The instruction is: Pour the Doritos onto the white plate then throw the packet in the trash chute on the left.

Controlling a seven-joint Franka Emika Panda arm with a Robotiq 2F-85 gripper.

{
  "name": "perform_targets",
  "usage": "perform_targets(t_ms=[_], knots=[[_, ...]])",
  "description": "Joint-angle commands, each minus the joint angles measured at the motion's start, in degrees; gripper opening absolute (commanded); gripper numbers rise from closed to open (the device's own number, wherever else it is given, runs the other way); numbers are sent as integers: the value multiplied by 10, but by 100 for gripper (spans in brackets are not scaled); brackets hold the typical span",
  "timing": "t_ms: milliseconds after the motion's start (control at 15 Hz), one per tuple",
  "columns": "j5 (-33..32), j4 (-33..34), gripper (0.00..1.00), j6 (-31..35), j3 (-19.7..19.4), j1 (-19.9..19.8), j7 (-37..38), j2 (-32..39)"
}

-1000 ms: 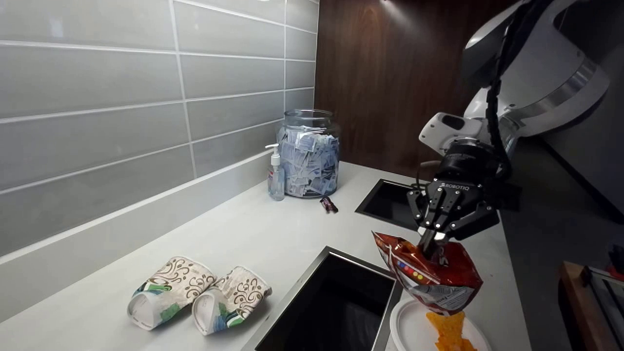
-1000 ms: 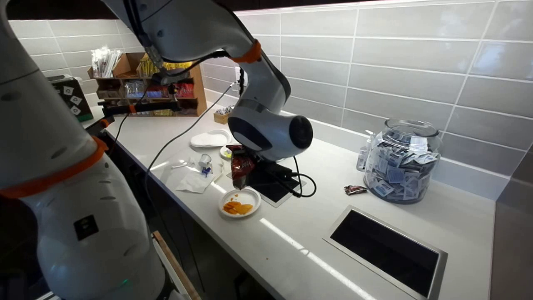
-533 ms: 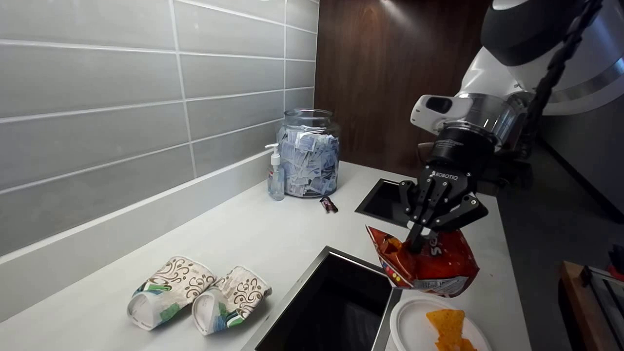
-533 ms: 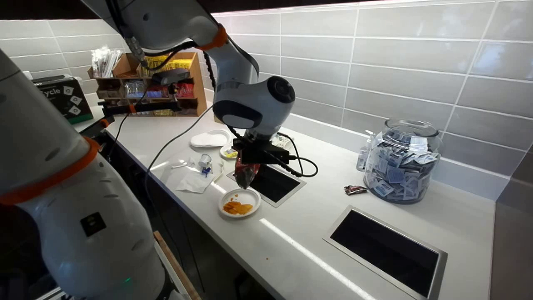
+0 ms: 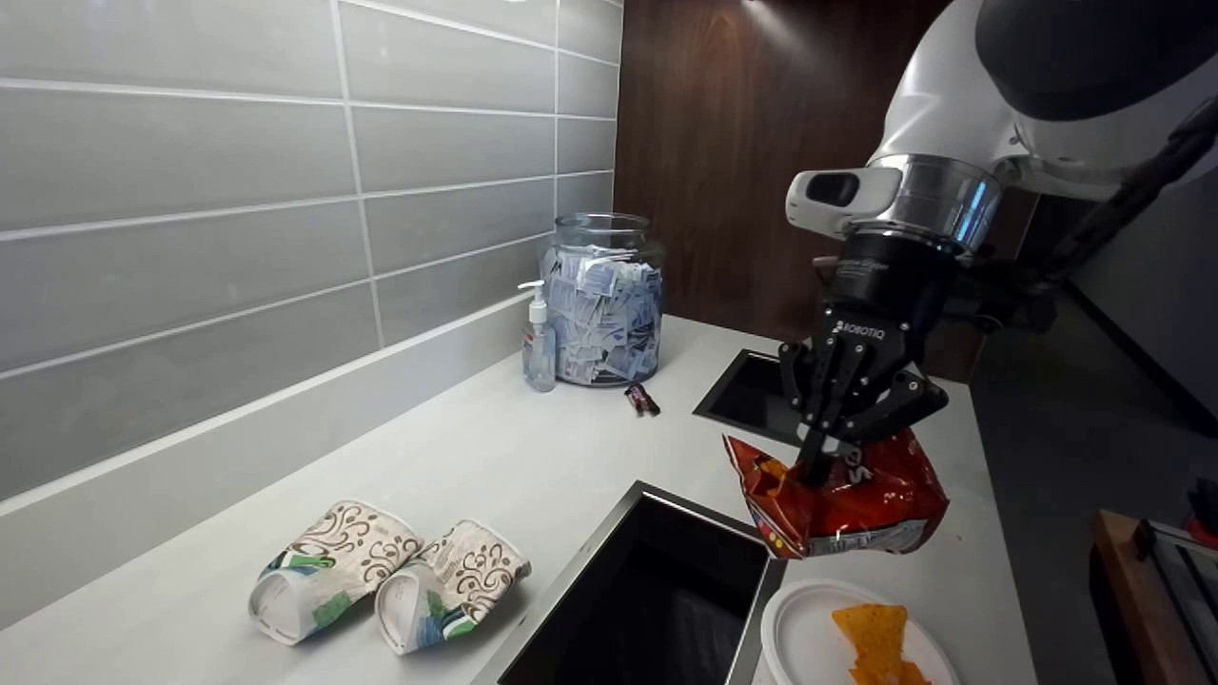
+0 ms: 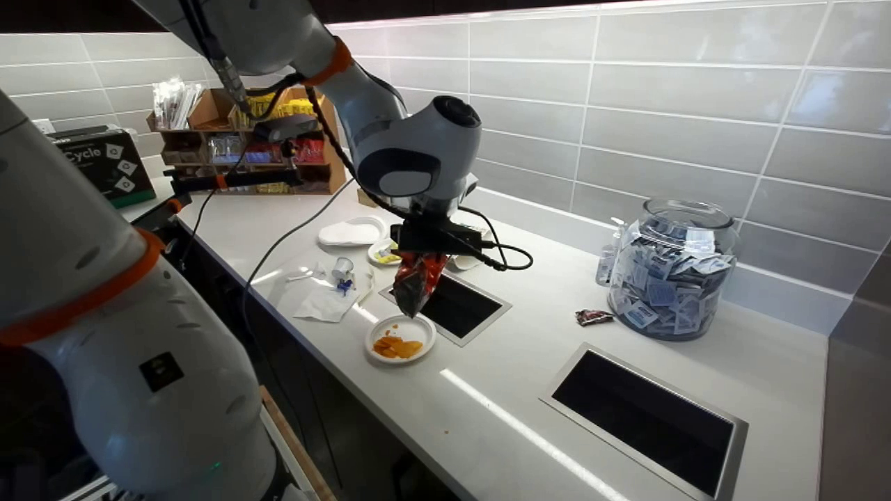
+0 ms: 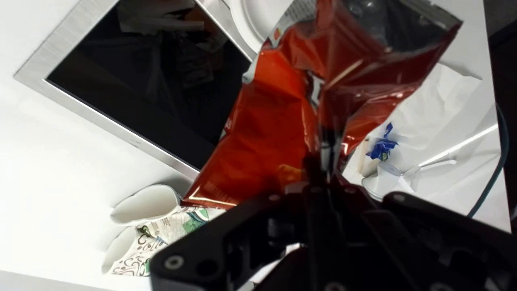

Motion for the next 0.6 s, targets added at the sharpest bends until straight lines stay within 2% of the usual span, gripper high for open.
perform_targets(t_ms=[0,533], knots=[[-61,19,0,20,-14,21,53,23],[-124,107,0,60,-15,50,65,140]])
